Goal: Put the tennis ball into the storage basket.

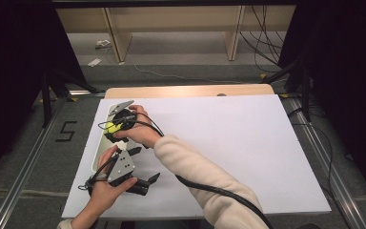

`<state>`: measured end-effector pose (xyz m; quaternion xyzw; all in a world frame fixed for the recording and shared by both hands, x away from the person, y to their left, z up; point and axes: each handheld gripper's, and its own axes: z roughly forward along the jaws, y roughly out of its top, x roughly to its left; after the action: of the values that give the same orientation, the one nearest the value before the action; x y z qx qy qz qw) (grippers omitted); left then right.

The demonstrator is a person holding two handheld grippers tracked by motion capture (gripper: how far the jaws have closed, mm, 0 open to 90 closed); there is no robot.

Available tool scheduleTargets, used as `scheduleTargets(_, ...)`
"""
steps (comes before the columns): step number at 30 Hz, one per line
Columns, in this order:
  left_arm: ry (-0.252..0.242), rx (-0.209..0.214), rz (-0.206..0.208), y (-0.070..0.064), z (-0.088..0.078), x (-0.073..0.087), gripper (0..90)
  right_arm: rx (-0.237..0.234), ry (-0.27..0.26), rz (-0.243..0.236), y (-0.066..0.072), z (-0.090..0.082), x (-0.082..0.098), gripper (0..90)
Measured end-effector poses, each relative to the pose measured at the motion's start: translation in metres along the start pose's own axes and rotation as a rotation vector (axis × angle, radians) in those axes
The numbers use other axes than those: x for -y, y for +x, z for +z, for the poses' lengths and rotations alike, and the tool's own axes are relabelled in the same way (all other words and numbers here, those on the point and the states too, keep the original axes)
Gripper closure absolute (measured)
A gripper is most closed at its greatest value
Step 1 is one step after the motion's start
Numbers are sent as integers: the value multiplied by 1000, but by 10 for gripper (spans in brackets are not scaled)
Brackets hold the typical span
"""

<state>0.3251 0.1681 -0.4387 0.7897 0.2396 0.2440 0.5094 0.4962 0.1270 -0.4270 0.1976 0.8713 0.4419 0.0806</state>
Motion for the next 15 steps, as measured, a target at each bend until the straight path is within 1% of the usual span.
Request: scheduleTargets(15, 0, 0, 0, 0, 0, 0, 0, -1, 21, 8, -1, 1, 4, 263)
